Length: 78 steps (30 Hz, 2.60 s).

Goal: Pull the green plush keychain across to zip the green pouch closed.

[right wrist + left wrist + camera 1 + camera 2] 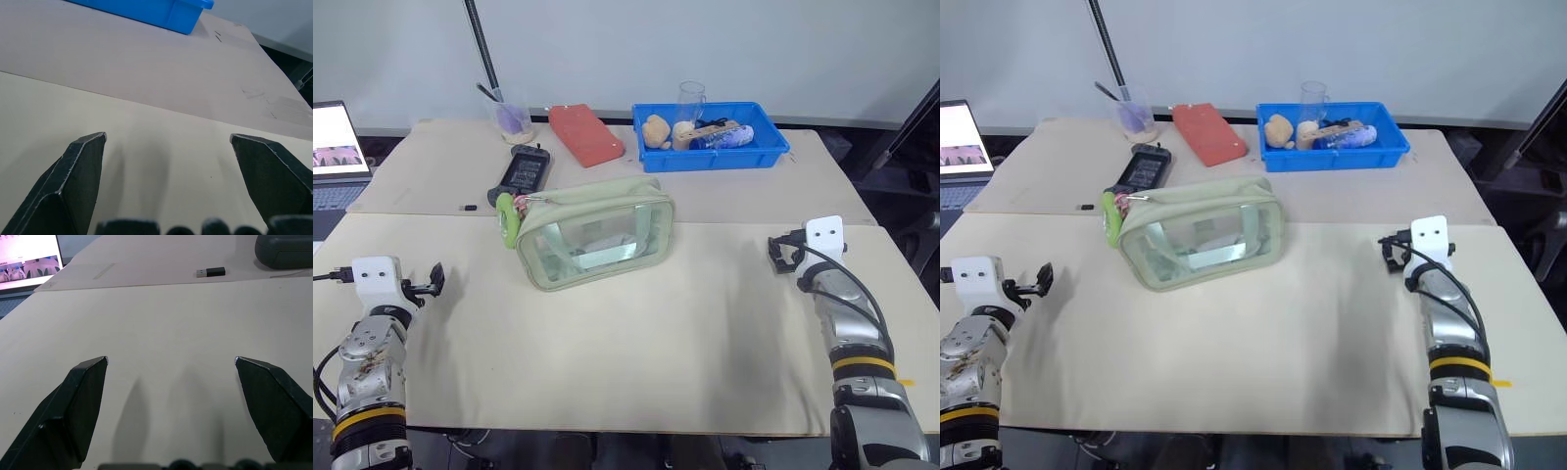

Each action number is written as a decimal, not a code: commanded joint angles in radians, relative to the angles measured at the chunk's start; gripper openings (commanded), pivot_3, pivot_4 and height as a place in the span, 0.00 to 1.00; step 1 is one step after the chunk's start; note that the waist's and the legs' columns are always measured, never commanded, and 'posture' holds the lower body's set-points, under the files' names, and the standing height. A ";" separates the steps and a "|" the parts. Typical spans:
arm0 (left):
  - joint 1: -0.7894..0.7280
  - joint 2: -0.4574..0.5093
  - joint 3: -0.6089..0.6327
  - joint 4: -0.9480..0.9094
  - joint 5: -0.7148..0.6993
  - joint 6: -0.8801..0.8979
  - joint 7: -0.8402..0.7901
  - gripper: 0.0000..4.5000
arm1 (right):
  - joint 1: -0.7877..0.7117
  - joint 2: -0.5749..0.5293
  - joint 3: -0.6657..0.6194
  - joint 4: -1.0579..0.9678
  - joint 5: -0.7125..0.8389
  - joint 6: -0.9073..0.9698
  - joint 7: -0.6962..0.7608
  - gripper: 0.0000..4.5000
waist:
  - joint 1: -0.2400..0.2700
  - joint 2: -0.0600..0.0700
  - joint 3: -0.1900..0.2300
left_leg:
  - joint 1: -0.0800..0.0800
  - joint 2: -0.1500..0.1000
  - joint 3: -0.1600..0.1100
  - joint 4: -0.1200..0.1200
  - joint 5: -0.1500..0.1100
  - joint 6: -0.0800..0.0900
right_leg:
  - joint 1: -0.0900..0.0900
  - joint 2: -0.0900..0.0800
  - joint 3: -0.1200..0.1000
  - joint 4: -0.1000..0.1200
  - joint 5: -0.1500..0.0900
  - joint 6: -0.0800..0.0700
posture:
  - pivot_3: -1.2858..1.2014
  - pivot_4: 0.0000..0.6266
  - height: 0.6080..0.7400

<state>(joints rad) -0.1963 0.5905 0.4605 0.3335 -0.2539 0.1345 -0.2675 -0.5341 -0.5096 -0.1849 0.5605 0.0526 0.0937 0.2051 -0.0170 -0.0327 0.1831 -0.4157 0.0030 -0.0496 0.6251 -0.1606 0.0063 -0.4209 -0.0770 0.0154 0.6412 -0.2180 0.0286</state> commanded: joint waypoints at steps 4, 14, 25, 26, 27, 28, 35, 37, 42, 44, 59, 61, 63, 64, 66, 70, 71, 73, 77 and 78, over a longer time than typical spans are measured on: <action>-0.024 0.053 0.034 -0.075 -0.045 0.046 -0.043 0.98 | -0.022 -0.047 -0.036 -0.082 0.024 -0.009 0.033 1.00 | 0.000 0.000 0.000 | 0.000 0.000 0.000 0.000 0.000 0.000 | 0.000 0.000 0.000 0.000 0.000 0.000 | 0.52 0.24 1.00; -0.269 0.394 -0.075 -0.358 -0.224 0.339 -0.394 0.98 | -0.178 -0.220 0.061 -0.388 0.262 0.240 0.616 1.00 | 0.001 0.001 0.002 | -0.002 0.003 0.000 0.001 0.000 0.000 | -0.002 0.002 -0.001 -0.002 -0.003 0.006 | 0.52 0.24 1.00; -0.544 0.441 -0.420 -0.674 -0.287 0.597 -0.608 0.98 | -0.320 -0.268 0.184 -0.727 0.487 0.566 0.890 1.00 | -0.003 0.002 0.004 | -0.008 0.002 0.000 0.001 0.000 0.000 | -0.005 0.002 -0.001 -0.003 -0.004 0.007 | 0.52 0.24 1.00; -0.545 0.441 -0.432 -0.680 -0.278 0.596 -0.612 0.98 | -0.330 -0.267 0.187 -0.733 0.487 0.574 0.889 1.00 | -0.005 0.001 0.004 | -0.007 0.002 0.000 0.001 -0.001 0.000 | -0.005 0.002 -0.001 -0.003 -0.004 0.007 | 0.52 0.24 1.00; -0.546 0.440 -0.461 -0.688 -0.250 0.586 -0.616 0.98 | -0.349 -0.258 0.191 -0.738 0.480 0.573 0.878 1.00 | -0.005 0.002 0.004 | -0.008 0.002 0.000 0.001 -0.001 0.000 | -0.005 0.002 -0.001 -0.003 -0.004 0.007 | 0.52 0.24 1.00; -0.546 0.440 -0.491 -0.686 -0.216 0.567 -0.618 0.98 | -0.367 -0.250 0.193 -0.744 0.480 0.581 0.866 1.00 | -0.004 0.002 0.004 | -0.007 0.003 0.000 0.001 -0.001 0.000 | -0.005 0.003 -0.001 -0.003 -0.004 0.007 | 0.52 0.24 1.00; -0.540 0.421 -0.587 -0.628 -0.034 0.418 -0.624 0.86 | -0.384 -0.234 0.196 -0.783 0.480 0.601 0.825 1.00 | 0.003 0.002 0.004 | -0.007 0.002 0.000 0.002 0.000 0.000 | -0.005 0.003 -0.001 -0.002 -0.004 0.007 | 0.52 0.24 1.00; -0.532 0.414 -0.592 -0.604 -0.002 0.381 -0.629 0.70 | -0.384 -0.242 0.201 -0.784 0.471 0.598 0.825 1.00 | 0.004 0.002 0.004 | -0.007 0.002 0.000 0.002 0.000 0.000 | -0.005 0.002 -0.001 -0.002 -0.004 0.007 | 0.52 0.24 1.00; -0.520 0.395 -0.593 -0.583 0.040 0.333 -0.656 0.18 | -0.388 -0.252 0.207 -0.787 0.464 0.597 0.827 1.00 | 0.003 0.002 0.004 | -0.008 0.002 0.000 0.002 0.000 0.000 | -0.005 0.002 -0.001 -0.002 -0.004 0.007 | 0.52 0.24 1.00; -0.523 0.386 -0.590 -0.577 0.049 0.327 -0.662 0.00 | -0.389 -0.253 0.207 -0.789 0.464 0.599 0.825 1.00 | 0.003 0.002 0.004 | -0.008 0.002 0.000 0.002 0.000 0.000 | -0.005 0.002 -0.001 -0.002 -0.004 0.007 | 0.52 0.24 1.00; -0.581 0.342 -0.576 -0.415 0.106 -0.127 -0.857 0.00 | -0.379 -0.301 0.219 -0.776 0.436 0.576 0.893 1.00 | 0.001 0.002 0.004 | -0.008 0.001 0.001 0.002 0.000 0.000 | -0.005 0.002 -0.001 -0.001 -0.003 0.006 | 0.52 0.24 1.00; -0.581 0.342 -0.576 -0.389 0.108 -0.163 -0.881 0.00 | -0.372 -0.303 0.221 -0.781 0.434 0.575 0.895 1.00 | 0.000 0.002 0.004 | -0.008 0.002 0.001 0.002 0.000 0.000 | -0.005 0.002 -0.001 -0.001 -0.004 0.006 | 0.52 0.24 1.00; -0.580 0.338 -0.578 -0.377 0.110 -0.187 -0.893 0.00 | -0.366 -0.304 0.222 -0.785 0.433 0.576 0.895 1.00 | 0.001 0.002 0.004 | -0.008 0.002 0.000 0.002 0.000 0.000 | -0.005 0.002 -0.001 -0.001 -0.004 0.007 | 0.52 0.24 1.00; -0.572 0.335 -0.577 -0.384 0.104 -0.180 -0.898 0.00 | -0.361 -0.305 0.222 -0.791 0.433 0.578 0.894 1.00 | 0.002 0.002 0.004 | -0.008 0.002 0.000 0.002 0.000 0.000 | -0.005 0.002 -0.001 -0.001 -0.004 0.007 | 0.52 0.24 1.00; -0.554 0.333 -0.577 -0.403 0.097 -0.178 -0.906 0.00 | -0.346 -0.312 0.219 -0.806 0.438 0.586 0.897 1.00 | 0.002 0.002 0.004 | -0.008 0.002 0.000 0.003 0.000 0.000 | -0.005 0.002 -0.001 -0.001 -0.004 0.007 | 0.52 0.24 1.00; -0.523 0.323 -0.563 -0.452 0.071 -0.178 -0.920 0.00 | -0.312 -0.332 0.216 -0.830 0.442 0.591 0.904 1.00 | 0.003 0.002 0.004 | -0.008 0.002 0.000 0.003 0.000 0.000 | -0.005 0.002 -0.001 -0.001 -0.004 0.007 | 0.52 0.24 1.00; -0.518 0.323 -0.559 -0.468 0.060 -0.170 -0.926 0.00 | -0.304 -0.337 0.215 -0.834 0.445 0.592 0.905 1.00 | 0.003 0.002 0.004 | -0.008 0.002 0.000 0.003 0.000 0.000 | -0.005 0.002 -0.001 -0.001 -0.004 0.007 | 0.52 0.24 1.00; -0.516 0.323 -0.552 -0.494 0.042 -0.166 -0.940 0.00 | -0.296 -0.341 0.213 -0.835 0.448 0.593 0.906 1.00 | 0.005 0.002 0.004 | -0.008 0.002 0.000 0.003 0.000 0.000 | -0.005 0.002 -0.001 0.000 -0.004 0.007 | 0.52 0.24 1.00; -0.500 0.338 -0.551 -0.517 0.041 -0.157 -0.960 0.00 | -0.292 -0.340 0.217 -0.827 0.444 0.590 0.901 1.00 | 0.004 0.002 0.004 | -0.008 0.002 0.000 0.004 0.000 0.000 | -0.005 0.002 -0.001 0.000 -0.004 0.008 | 0.52 0.24 1.00; -0.493 0.340 -0.547 -0.525 0.034 -0.140 -0.960 0.00 | -0.291 -0.340 0.218 -0.828 0.443 0.591 0.900 1.00 | 0.004 0.002 0.004 | -0.008 0.002 0.000 0.004 0.000 0.000 | -0.005 0.002 -0.001 0.000 -0.004 0.008 | 0.52 0.24 1.00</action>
<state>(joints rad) -0.6910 0.9166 -0.1269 -0.1592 -0.1964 -0.0166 -1.2267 -0.8173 -0.8361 0.0596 -0.2465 0.4907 0.6878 1.1080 -0.0133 -0.0311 0.1872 -0.4232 0.0049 -0.0492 0.6293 -0.1610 0.0063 -0.4255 -0.0751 0.0142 0.6414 -0.2220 0.0364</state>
